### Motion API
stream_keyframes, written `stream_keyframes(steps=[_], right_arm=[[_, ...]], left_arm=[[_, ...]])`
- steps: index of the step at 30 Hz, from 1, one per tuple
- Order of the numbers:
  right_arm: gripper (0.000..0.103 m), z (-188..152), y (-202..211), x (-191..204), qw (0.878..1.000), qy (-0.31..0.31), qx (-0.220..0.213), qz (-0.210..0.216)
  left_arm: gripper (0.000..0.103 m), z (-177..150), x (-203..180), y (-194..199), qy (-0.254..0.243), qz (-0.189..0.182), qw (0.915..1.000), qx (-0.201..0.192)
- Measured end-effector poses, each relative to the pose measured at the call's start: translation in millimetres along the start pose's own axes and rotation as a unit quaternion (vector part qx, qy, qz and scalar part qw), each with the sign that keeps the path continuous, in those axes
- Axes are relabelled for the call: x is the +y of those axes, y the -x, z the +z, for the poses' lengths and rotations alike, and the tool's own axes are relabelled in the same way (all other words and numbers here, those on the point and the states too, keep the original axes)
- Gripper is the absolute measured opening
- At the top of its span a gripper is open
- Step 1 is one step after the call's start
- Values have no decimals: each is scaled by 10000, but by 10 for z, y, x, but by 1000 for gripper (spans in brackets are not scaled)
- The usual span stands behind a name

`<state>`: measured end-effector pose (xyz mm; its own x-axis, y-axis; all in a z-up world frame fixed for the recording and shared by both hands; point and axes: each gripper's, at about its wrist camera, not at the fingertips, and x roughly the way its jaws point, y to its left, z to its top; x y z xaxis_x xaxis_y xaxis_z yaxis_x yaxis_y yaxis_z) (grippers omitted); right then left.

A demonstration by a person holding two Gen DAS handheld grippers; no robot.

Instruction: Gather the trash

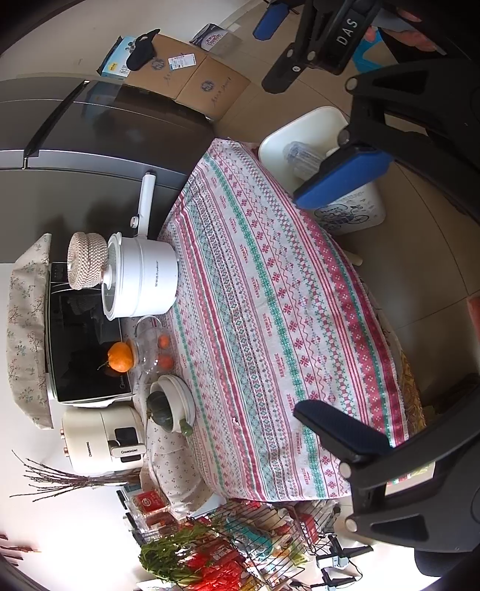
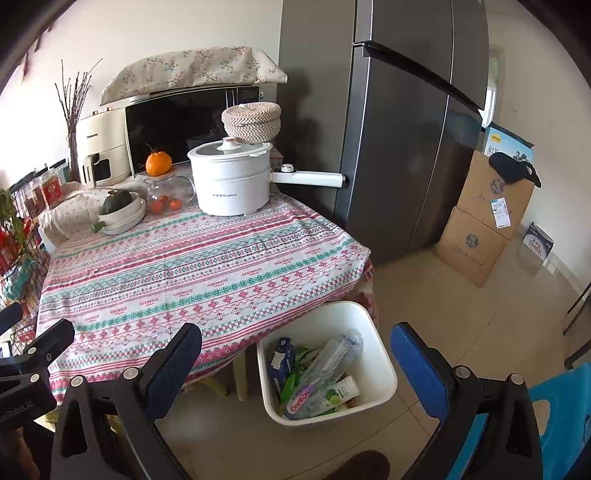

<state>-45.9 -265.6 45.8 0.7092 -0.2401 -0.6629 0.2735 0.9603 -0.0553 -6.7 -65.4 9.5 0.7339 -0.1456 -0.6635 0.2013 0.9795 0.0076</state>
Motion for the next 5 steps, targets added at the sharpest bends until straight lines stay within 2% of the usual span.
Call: stream_keyframes(steps=[5], right_arm=[[103,1,-8,-2,10000,3,7,8]], left_arm=[[103,5,34,-23,54,4,10000,45]])
